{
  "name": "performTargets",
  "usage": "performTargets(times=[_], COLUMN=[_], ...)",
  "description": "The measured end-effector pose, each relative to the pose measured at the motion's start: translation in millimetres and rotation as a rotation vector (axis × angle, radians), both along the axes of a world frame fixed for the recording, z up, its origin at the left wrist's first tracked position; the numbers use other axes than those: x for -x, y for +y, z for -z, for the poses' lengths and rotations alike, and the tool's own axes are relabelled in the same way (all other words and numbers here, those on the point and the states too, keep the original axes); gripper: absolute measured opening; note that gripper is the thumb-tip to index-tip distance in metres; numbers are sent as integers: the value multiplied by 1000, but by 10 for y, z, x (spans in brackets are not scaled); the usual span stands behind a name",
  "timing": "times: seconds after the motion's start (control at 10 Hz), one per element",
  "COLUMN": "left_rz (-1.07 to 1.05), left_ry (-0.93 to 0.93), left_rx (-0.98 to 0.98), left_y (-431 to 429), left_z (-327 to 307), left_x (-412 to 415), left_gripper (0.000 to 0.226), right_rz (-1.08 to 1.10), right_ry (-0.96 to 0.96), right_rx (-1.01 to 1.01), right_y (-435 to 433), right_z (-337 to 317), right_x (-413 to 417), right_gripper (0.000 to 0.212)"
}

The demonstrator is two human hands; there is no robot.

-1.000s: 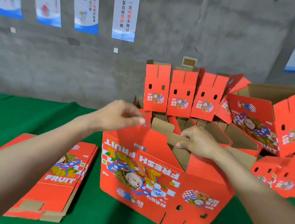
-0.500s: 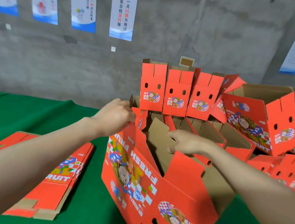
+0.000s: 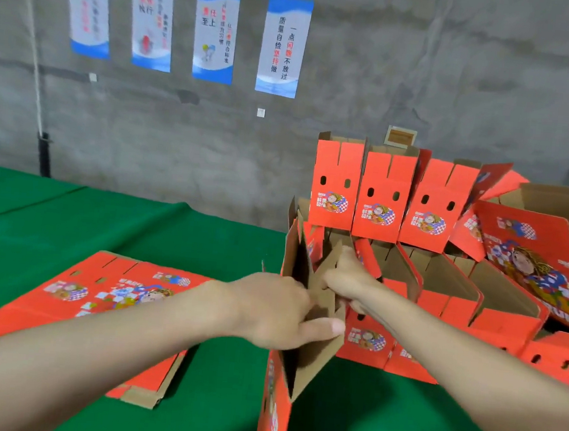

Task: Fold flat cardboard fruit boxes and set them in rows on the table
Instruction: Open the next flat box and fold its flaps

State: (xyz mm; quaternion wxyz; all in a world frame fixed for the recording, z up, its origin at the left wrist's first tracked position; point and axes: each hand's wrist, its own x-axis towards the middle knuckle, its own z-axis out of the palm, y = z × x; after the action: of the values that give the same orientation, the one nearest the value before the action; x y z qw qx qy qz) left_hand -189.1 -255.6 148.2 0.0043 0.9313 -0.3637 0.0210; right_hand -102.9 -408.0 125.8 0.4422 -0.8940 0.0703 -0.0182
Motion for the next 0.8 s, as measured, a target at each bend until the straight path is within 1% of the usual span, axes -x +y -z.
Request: performTargets(times=[0.1,0.2,0.3,0.4,0.5,0.6,0.7,0.8], left_rz=[18,59,-109,-191,-235,-100,-58,0], left_ry=[299,117,-69,-233,-302,-234,-191,-225], left_rx=[-155,-216,-157,-350,35,271,404,458], left_y=[240,449,532,1023,1432,1411,1464,1448], left_z=[-119,-132,-116,-146,-216,-333,-482,-671], left_x=[58,-40,-146,-463,-504,-406,-325,-294], left_gripper=[87,76,53,51,46,31,26,41], right_rz=[15,-39,-79,-133,-319,-446,-319,-341], right_ry=[-47,9,66,67,48,-7,-201,-252], right_rx=[-187,-308,-380,-253,-11,282,618,394], right_y=[160,311,391,336,208,71,-129,-284], right_z=[-22,-96,-205,-323,-405,-523,-593,-591], right_x=[-24,-78,-58,30,118,201,130,73], right_gripper=[81,66,44,32,56,49,42,42])
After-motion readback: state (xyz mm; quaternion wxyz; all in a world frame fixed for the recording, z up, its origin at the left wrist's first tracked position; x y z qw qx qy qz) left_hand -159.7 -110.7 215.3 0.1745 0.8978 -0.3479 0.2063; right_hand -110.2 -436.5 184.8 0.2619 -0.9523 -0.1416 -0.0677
